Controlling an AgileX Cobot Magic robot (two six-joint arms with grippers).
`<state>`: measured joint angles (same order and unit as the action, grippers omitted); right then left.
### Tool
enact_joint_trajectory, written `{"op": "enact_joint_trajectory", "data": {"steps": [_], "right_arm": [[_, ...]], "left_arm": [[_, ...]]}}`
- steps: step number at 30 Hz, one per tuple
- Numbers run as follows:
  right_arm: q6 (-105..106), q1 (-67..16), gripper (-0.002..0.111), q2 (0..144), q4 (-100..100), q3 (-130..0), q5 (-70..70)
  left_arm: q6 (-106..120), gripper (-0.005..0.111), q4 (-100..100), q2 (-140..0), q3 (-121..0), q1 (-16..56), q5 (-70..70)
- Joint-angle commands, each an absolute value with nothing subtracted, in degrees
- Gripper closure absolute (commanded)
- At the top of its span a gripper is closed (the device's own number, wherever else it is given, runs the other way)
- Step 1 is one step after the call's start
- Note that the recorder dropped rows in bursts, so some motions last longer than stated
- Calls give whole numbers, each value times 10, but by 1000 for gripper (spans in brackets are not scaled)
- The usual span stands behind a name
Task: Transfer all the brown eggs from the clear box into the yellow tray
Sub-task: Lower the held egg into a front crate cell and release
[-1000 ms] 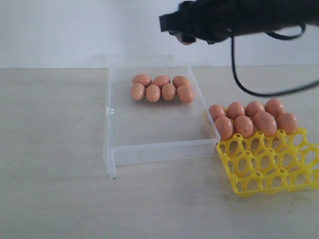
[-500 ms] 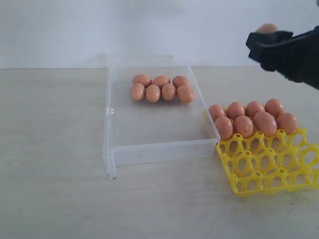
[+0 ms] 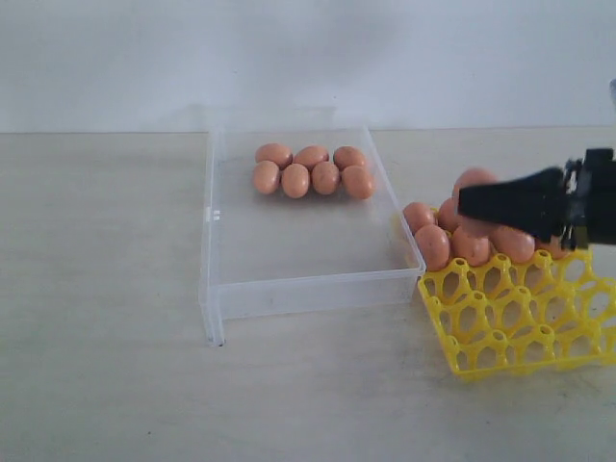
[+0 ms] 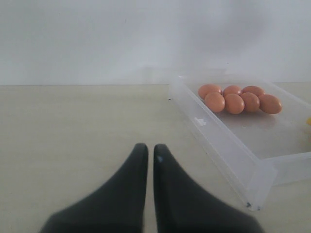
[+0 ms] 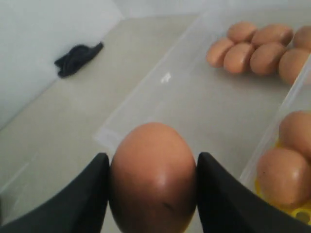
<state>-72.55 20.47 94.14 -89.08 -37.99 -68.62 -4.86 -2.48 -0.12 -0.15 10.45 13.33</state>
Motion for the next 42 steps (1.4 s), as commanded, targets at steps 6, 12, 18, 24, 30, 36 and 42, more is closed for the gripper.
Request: {"op": "enact_joint_trajectory", "data": {"steps": [6, 12, 18, 24, 30, 36, 42], "right_arm": [[-638, 194, 109, 1008, -884, -383, -635], [-542, 194, 109, 1046, -847, -383, -611], [-455, 194, 109, 1091, -771, -383, -618], [-406, 169, 109, 1125, -775, -397, -644], [-364, 135, 109, 1126, -782, -402, -595], [-382, 135, 109, 1126, -784, -402, -551], [-388, 135, 108, 1126, -784, -402, -547]], "left_arm": [[-47, 103, -23, 0, 0, 102, 133], [-47, 103, -23, 0, 0, 102, 133], [-47, 103, -23, 0, 0, 102, 133], [-47, 103, -23, 0, 0, 102, 133], [-47, 103, -23, 0, 0, 102, 133], [-47, 103, -23, 0, 0, 102, 133], [-47, 103, -23, 0, 0, 102, 133]]}}
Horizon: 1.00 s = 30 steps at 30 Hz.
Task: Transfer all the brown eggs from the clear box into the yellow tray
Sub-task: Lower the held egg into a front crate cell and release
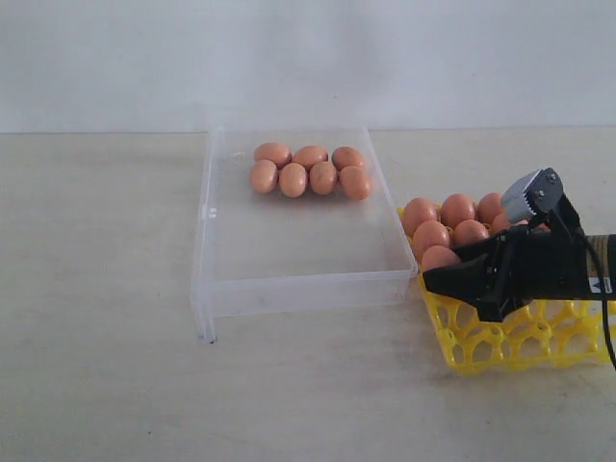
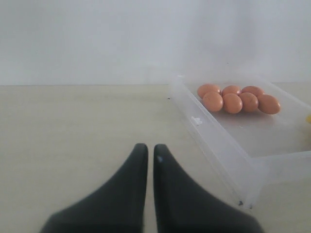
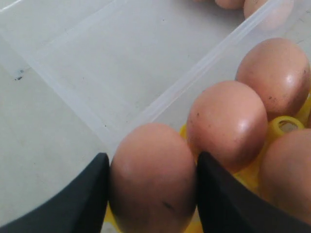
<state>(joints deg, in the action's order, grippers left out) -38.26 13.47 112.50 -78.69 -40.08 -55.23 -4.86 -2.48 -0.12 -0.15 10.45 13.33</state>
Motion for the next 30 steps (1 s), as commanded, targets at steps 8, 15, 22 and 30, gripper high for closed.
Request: {"op": "enact_joint_trajectory", "data": {"steps": [8, 15, 22, 30], "right_arm": [[-405, 135, 89, 1126, -784, -402, -548], [-405, 135, 53, 1126, -769, -402, -548], [-404, 135, 53, 1126, -745, -402, -570], [-404, 135, 53, 1109, -708, -402, -586]], "left_arm": [[-47, 103, -23, 0, 0, 102, 133], [-47, 103, -23, 0, 0, 102, 133], [-47, 103, -23, 0, 0, 102, 133], [-47, 103, -23, 0, 0, 102, 133]]}}
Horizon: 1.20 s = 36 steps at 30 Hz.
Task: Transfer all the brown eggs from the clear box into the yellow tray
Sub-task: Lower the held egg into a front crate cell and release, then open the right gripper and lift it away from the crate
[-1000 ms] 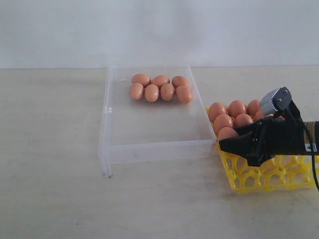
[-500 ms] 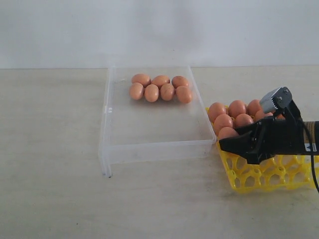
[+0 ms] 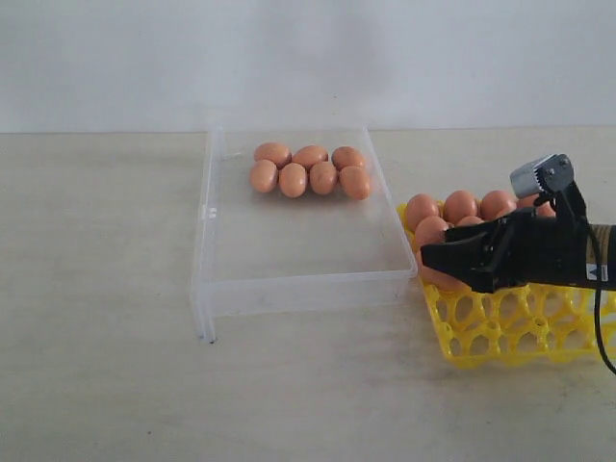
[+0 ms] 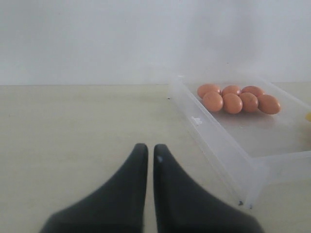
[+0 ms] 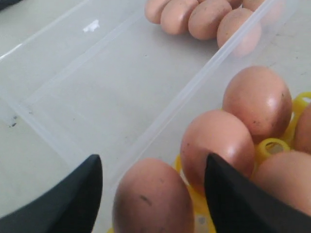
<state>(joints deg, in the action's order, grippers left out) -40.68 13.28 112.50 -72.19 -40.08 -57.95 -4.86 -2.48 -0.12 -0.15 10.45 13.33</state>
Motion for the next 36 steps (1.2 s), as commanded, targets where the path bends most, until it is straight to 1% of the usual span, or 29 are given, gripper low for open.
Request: {"op": "enact_joint_trajectory", "data": {"steps": [1, 13, 14, 15, 16, 17, 18, 19, 20, 22, 23, 24, 25, 26, 27, 28, 29, 30, 31, 32, 34, 36], "right_arm": [[-401, 135, 53, 1102, -707, -402, -586], [-395, 135, 54, 981, -641, -402, -607], [-395, 135, 57, 968, -638, -402, -615], [-395, 135, 63, 956, -637, -402, -620], [-395, 135, 71, 944, -637, -402, -623], [-401, 126, 91, 921, -637, -402, -613], [-404, 119, 103, 910, -637, -402, -605], [-408, 101, 108, 892, -635, -402, -586], [-407, 89, 108, 883, -635, -402, -569], [-415, 43, 108, 861, -645, -419, -478], [-440, 1, 108, 851, -655, -437, -383], [-527, -46, 108, 844, -670, -463, -229], [-569, -73, 108, 843, -687, -477, -124], [-595, -121, 108, 843, -705, -494, 80], [-579, -143, 108, 841, -696, -497, 159], [-494, -170, 108, 836, -618, -501, 243], [-406, -180, 108, 833, -537, -503, 262], [-186, -185, 108, 830, -328, -510, 288], [-60, -180, 108, 833, -201, -517, 313], [134, -160, 108, 844, -17, -533, 370], [223, -134, 108, 861, 107, -551, 414], [245, -108, 108, 878, 143, -565, 425]], "left_arm": [[-47, 103, -23, 0, 0, 102, 133], [-47, 103, -23, 0, 0, 102, 133], [-47, 103, -23, 0, 0, 102, 133], [-47, 103, -23, 0, 0, 102, 133], [-47, 103, -23, 0, 0, 102, 133], [-47, 103, -23, 0, 0, 102, 134], [-47, 103, -23, 0, 0, 102, 134], [-47, 103, -23, 0, 0, 102, 134], [-47, 103, -23, 0, 0, 102, 134], [-47, 103, -23, 0, 0, 102, 134], [-47, 103, -23, 0, 0, 102, 134], [-47, 103, -23, 0, 0, 102, 134], [-47, 103, -23, 0, 0, 102, 134], [-47, 103, -23, 0, 0, 102, 133], [-47, 103, -23, 0, 0, 102, 133], [-47, 103, -23, 0, 0, 102, 133], [-47, 103, -23, 0, 0, 102, 133], [-47, 103, -23, 0, 0, 102, 133], [-47, 103, -23, 0, 0, 102, 133], [-47, 103, -23, 0, 0, 102, 133], [-47, 103, -23, 0, 0, 102, 133], [-47, 103, -23, 0, 0, 102, 133]]}}
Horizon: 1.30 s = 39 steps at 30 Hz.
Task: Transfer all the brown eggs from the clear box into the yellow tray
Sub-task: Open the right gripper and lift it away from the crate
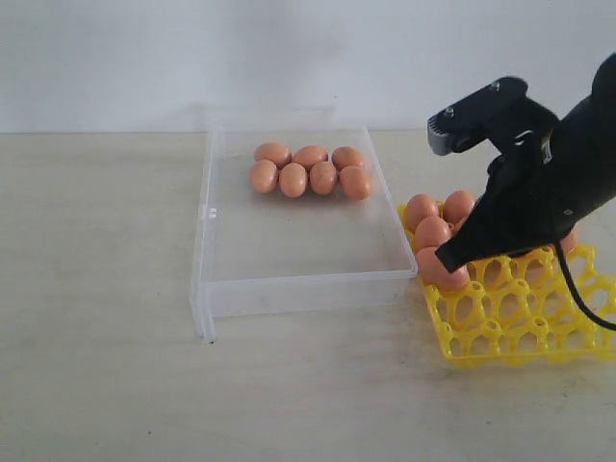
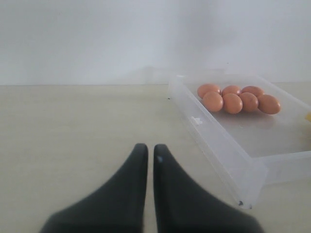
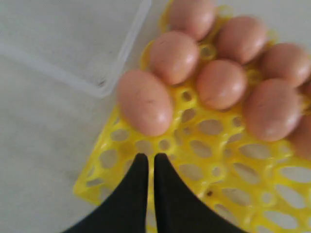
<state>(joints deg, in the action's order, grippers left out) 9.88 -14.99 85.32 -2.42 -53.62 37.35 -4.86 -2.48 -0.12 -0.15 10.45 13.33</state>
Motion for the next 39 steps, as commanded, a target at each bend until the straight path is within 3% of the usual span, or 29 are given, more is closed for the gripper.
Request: {"op": "enact_joint_trajectory", "data": {"steps": [1, 13, 26, 39], "right_arm": [[245, -98, 108, 887, 145, -571, 424], [254, -75, 108, 979, 148, -581, 393], [257, -75, 108, 980, 148, -581, 334], [257, -75, 108, 1005, 148, -581, 363]], "left_arm": [[-47, 103, -23, 0, 0, 102, 133], [-47, 103, -23, 0, 0, 102, 133], [-47, 103, -23, 0, 0, 102, 133], [-47, 103, -23, 0, 0, 102, 133]]}}
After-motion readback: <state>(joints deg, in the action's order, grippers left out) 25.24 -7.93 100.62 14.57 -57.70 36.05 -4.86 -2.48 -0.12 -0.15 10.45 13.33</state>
